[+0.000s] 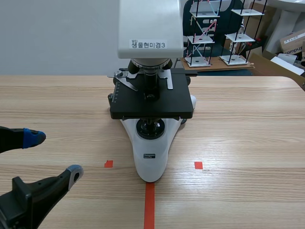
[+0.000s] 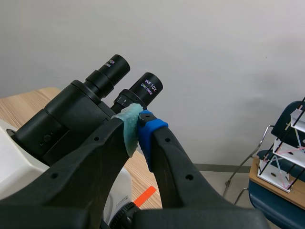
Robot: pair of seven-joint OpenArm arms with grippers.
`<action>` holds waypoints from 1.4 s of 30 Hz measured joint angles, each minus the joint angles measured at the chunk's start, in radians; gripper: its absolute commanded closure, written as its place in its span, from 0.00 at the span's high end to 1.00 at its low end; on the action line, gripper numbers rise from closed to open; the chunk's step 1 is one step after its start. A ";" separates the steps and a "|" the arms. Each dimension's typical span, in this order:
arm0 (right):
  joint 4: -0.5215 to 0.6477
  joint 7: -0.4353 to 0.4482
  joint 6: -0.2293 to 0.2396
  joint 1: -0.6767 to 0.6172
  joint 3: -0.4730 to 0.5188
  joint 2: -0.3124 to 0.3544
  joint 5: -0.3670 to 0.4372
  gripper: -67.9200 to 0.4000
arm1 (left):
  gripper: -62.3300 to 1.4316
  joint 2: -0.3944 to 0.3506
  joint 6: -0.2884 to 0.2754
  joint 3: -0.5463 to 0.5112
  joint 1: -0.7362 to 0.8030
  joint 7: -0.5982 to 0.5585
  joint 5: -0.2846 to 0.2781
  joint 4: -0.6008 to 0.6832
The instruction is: Return to the home posture
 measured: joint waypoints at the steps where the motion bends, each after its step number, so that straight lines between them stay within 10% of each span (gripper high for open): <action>1: 0.000 0.001 0.000 0.000 0.000 0.000 0.000 0.01 | 0.96 0.000 0.000 0.000 0.000 0.000 0.000 0.000; 27: 0.000 0.023 0.000 -0.005 0.000 0.003 0.000 0.02 | 0.96 0.000 0.000 0.000 0.000 0.000 0.000 0.000; 36: 0.105 0.093 0.063 -0.292 0.203 0.097 0.000 0.26 | 0.96 0.000 0.000 0.000 0.000 0.000 0.000 0.000; 42: 0.243 0.155 0.164 -0.621 0.446 0.089 -0.038 0.66 | 0.96 0.000 0.000 0.000 0.000 0.000 0.000 0.000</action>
